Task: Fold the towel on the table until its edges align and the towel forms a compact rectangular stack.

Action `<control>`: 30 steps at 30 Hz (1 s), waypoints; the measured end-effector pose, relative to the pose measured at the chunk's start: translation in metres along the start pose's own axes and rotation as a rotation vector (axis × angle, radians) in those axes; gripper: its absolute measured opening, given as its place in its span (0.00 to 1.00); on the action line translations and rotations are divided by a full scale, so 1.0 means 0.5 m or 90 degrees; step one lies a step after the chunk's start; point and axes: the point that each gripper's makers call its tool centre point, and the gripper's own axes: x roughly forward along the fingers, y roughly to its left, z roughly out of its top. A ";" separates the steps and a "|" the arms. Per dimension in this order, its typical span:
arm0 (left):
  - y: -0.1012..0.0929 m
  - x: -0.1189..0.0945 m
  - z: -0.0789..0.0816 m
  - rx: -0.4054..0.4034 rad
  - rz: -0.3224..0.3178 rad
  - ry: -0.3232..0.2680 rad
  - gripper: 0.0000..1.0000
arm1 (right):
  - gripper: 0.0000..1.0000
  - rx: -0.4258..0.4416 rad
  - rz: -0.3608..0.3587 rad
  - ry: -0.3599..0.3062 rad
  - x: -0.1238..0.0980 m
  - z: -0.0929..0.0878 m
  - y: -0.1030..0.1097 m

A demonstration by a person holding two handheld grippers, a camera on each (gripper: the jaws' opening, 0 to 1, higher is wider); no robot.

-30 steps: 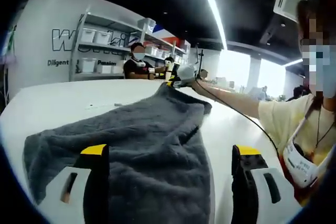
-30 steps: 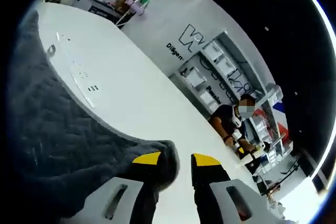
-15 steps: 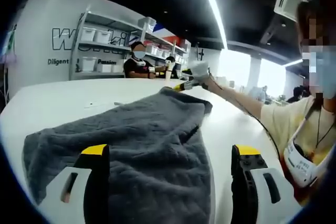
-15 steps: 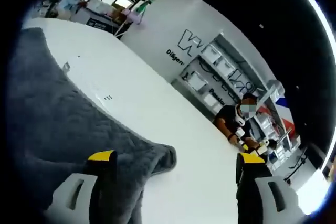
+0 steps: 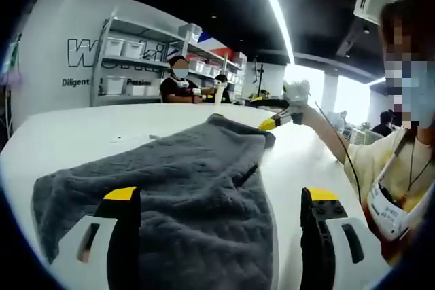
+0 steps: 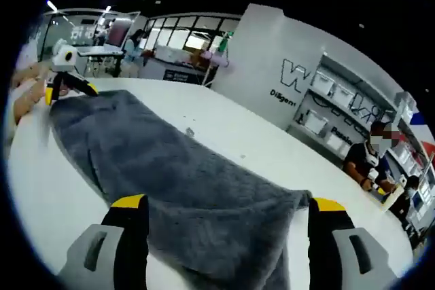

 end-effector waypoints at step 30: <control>0.000 0.001 -0.001 -0.007 -0.002 0.002 0.99 | 0.65 0.102 0.291 0.005 0.006 -0.058 0.267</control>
